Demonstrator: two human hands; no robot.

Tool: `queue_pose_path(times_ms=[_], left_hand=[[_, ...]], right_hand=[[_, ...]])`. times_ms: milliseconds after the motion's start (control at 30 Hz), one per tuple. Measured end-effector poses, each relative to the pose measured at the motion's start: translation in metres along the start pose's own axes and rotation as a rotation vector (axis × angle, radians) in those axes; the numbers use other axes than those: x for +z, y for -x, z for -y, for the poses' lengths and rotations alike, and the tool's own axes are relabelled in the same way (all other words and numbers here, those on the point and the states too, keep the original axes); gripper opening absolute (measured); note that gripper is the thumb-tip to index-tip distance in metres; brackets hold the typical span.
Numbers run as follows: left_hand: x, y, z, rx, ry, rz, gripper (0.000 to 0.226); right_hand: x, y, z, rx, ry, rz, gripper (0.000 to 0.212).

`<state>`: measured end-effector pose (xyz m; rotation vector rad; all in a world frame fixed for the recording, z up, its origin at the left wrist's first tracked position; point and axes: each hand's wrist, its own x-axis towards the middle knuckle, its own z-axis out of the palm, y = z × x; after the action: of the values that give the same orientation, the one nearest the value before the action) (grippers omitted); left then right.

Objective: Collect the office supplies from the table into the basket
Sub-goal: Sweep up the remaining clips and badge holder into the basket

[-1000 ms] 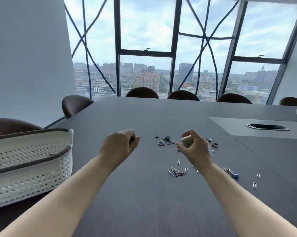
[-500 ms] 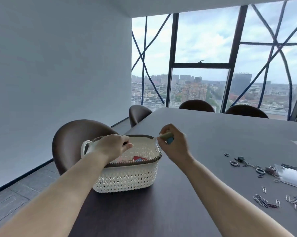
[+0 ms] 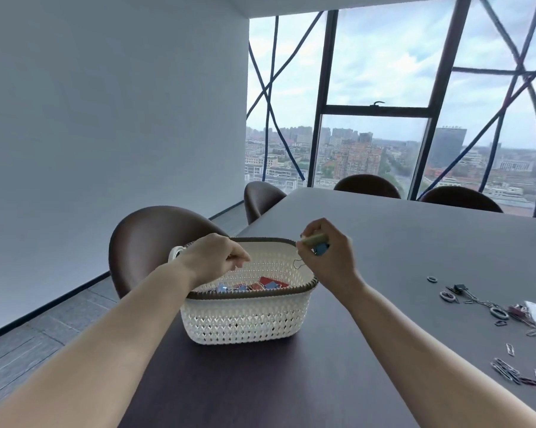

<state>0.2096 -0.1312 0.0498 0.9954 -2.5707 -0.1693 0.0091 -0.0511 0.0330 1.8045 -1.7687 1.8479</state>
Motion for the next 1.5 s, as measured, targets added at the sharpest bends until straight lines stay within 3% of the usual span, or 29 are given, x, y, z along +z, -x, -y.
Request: queue_pose_path(times_ms=[167, 300, 400, 533, 767, 1000, 1100, 1167, 1300, 1400, 1500], left_hand=[[-0.003, 0.005, -0.004, -0.015, -0.003, -0.115, 0.049], [-0.003, 0.008, 0.002, -0.020, -0.066, -0.204, 0.035], [-0.006, 0.018, 0.003, -0.045, -0.054, -0.316, 0.021], [-0.006, 0.031, 0.005, -0.075, -0.136, -0.429, 0.015], [-0.005, 0.033, -0.009, -0.019, -0.150, -0.455, 0.016], [0.043, 0.007, -0.096, 0.296, -0.143, -0.426, 0.029], [0.088, -0.009, -0.156, 0.425, -0.051, -0.342, 0.023], [0.124, -0.021, -0.193, 0.426, 0.017, -0.177, 0.026], [0.189, -0.043, -0.254, 0.401, 0.005, 0.286, 0.066], [0.223, -0.051, -0.290, 0.337, -0.016, 0.477, 0.078], [0.237, -0.059, -0.320, 0.337, -0.029, 0.505, 0.079]], right_hand=[[0.010, -0.008, 0.009, -0.018, -0.030, 0.009, 0.022], [0.020, -0.012, 0.010, -0.027, -0.050, 0.035, 0.026], [0.032, -0.018, 0.014, -0.027, 0.004, 0.197, 0.019], [0.043, -0.023, 0.011, -0.021, 0.331, 0.501, 0.026], [0.022, -0.008, 0.012, -0.034, 0.304, 0.392, 0.021], [-0.089, 0.034, -0.025, 0.066, 0.391, 0.160, 0.014], [-0.166, 0.071, -0.052, 0.176, 0.530, 0.061, 0.012], [-0.218, 0.102, -0.066, 0.291, 0.668, 0.043, 0.013], [-0.305, 0.158, -0.088, 0.483, 0.853, 0.003, 0.017], [-0.347, 0.191, -0.094, 0.710, 1.020, 0.117, 0.054], [-0.371, 0.213, -0.099, 0.952, 1.058, 0.256, 0.096]])
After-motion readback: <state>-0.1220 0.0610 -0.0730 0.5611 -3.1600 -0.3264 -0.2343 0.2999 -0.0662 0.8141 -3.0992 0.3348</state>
